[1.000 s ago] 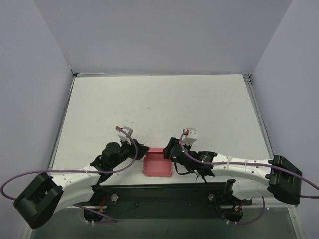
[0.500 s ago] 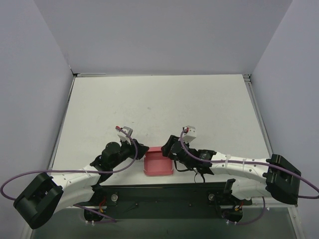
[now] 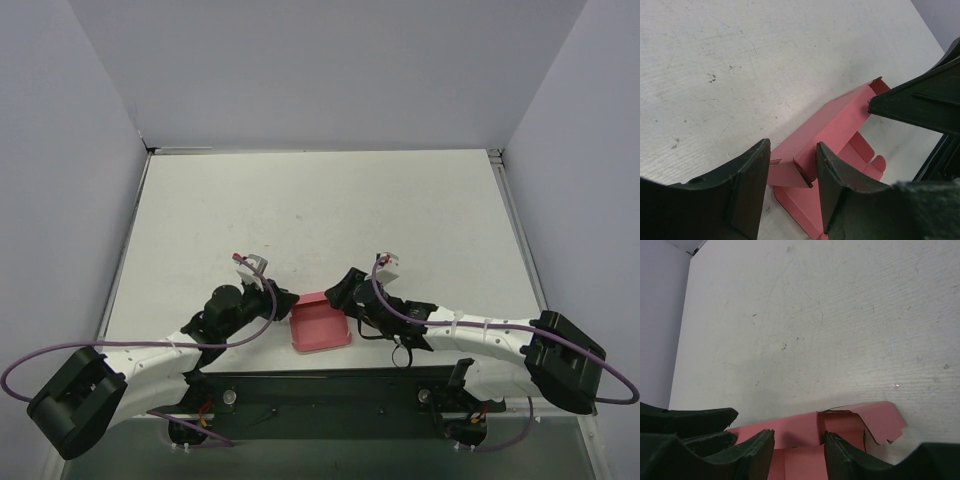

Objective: Fold the paper box

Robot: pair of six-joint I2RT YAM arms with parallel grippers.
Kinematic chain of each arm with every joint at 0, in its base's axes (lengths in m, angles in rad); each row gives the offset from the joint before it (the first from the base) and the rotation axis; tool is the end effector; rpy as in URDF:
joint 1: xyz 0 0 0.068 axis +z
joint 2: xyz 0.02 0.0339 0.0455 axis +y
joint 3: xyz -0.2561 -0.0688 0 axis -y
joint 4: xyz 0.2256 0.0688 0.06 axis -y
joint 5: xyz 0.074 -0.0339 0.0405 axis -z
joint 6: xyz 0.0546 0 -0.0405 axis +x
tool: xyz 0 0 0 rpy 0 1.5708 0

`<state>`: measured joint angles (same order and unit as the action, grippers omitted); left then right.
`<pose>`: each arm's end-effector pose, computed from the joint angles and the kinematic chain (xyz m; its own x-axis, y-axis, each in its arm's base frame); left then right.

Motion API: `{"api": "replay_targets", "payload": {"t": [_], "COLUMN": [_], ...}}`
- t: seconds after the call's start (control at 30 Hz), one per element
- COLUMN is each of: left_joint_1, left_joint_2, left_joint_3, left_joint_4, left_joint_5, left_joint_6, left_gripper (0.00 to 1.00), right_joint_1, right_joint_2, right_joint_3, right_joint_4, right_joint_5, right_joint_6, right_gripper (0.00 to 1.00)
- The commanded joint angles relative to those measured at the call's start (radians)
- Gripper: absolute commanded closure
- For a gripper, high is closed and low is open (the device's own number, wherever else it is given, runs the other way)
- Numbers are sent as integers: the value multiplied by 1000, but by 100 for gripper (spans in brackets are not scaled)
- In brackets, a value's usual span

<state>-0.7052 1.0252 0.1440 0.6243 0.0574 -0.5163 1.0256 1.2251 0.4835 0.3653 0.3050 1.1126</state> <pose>0.1512 -0.1328 0.1639 -0.5086 -0.2143 -0.8339 0.5040 0.7112 -0.4901 0.1475 0.2115 0.2000 -0.6858 0.5188 -0.5103 -0.1258 0.6062 0.7853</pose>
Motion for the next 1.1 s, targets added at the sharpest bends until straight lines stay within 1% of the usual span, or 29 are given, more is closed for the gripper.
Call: {"api": "replay_targets", "payload": {"t": [0.0,0.13,0.17,0.27,0.57,0.67,0.73,0.77,0.83,0.87,0.9,0.93,1.07], "left_joint_1": [-7,-8,-8,-8,-11,-11,-11,-13,-13,-13,-13,-13,-13], "left_joint_2": [12,18,19,22,24,22,21,21,22,24,26,26,30], "left_joint_3": [34,39,40,45,48,45,43,43,45,46,48,54,75], "left_joint_4": [-23,-21,-23,-23,-20,-23,-26,-28,-31,-34,-38,-40,-47], "left_joint_5": [-2,-8,-10,-19,-22,-28,-33,-33,-34,-34,-36,-34,-36], "left_joint_6": [22,22,22,19,12,15,19,27,33,38,44,45,59], "left_gripper": [49,49,49,49,49,49,49,49,49,49,49,49,48], "right_joint_1": [-13,-15,-15,-15,-13,-13,-13,-12,-10,-9,-6,-1,14], "right_joint_2": [8,13,14,17,39,37,30,25,4,-7,-31,-45,-127], "right_joint_3": [-19,-29,-36,-48,-74,-71,-68,-69,-71,-71,-72,-71,-60], "right_joint_4": [116,135,142,169,236,227,218,201,179,152,137,120,-10], "right_joint_5": [-27,-29,-32,-32,-15,-6,-1,8,13,25,28,31,32], "right_joint_6": [32,33,38,46,55,46,29,23,4,-14,-26,-40,-105], "right_gripper": [57,62,67,73,81,80,77,71,63,56,52,46,35]}}
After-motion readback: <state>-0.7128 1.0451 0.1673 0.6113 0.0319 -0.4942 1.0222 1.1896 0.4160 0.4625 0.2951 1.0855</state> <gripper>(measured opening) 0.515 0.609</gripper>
